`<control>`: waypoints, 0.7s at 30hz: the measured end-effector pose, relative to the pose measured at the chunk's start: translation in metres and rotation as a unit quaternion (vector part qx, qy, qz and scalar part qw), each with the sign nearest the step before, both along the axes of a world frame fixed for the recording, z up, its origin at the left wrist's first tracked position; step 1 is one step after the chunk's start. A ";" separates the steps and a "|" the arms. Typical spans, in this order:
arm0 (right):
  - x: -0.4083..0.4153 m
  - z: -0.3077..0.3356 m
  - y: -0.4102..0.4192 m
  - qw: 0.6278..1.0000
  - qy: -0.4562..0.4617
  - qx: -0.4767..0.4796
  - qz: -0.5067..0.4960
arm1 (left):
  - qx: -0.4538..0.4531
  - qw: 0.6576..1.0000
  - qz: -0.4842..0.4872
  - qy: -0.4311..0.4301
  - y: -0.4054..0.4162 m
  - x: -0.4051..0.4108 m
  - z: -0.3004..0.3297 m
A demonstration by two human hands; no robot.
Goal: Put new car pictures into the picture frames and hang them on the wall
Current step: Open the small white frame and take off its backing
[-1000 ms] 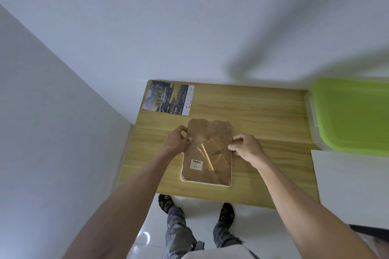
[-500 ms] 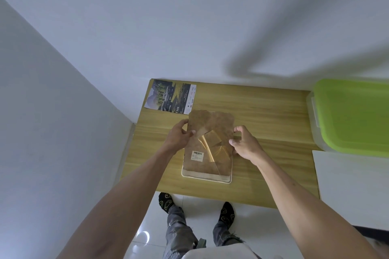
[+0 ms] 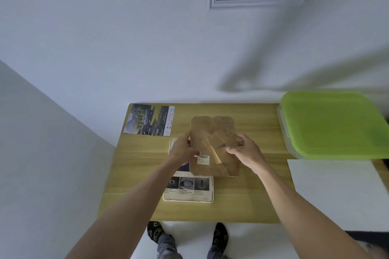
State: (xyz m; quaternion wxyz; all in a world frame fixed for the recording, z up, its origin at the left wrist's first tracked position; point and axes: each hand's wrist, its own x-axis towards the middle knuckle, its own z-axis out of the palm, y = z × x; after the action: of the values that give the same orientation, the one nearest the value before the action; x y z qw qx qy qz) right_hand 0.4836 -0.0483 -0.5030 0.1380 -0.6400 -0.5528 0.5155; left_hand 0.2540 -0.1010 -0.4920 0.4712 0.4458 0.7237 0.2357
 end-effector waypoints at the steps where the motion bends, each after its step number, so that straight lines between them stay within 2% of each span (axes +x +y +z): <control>1: 0.011 0.003 0.003 1.000 -0.003 -0.001 0.003 | 0.000 1.000 -0.021 0.006 0.004 0.011 -0.001; 5: 0.052 0.007 0.014 0.998 -0.043 -0.003 0.043 | 0.002 0.998 -0.059 0.024 0.021 0.054 -0.007; 9: 0.086 -0.019 0.025 0.995 -0.096 0.016 0.026 | -0.010 0.998 -0.062 0.021 0.040 0.092 -0.016; 14: 0.089 -0.021 0.024 0.987 -0.147 0.060 -0.016 | -0.020 0.994 -0.084 0.064 0.063 0.120 -0.035; 21: 0.092 -0.042 0.036 0.976 -0.181 0.119 -0.005 | -0.004 0.982 -0.135 0.130 0.076 0.146 -0.048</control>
State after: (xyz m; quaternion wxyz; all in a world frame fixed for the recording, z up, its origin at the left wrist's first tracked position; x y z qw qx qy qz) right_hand 0.5760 -0.0122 -0.5452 0.1134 -0.7043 -0.6230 0.3210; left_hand 0.4004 -0.0247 -0.5399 0.4029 0.5642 0.7127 0.1067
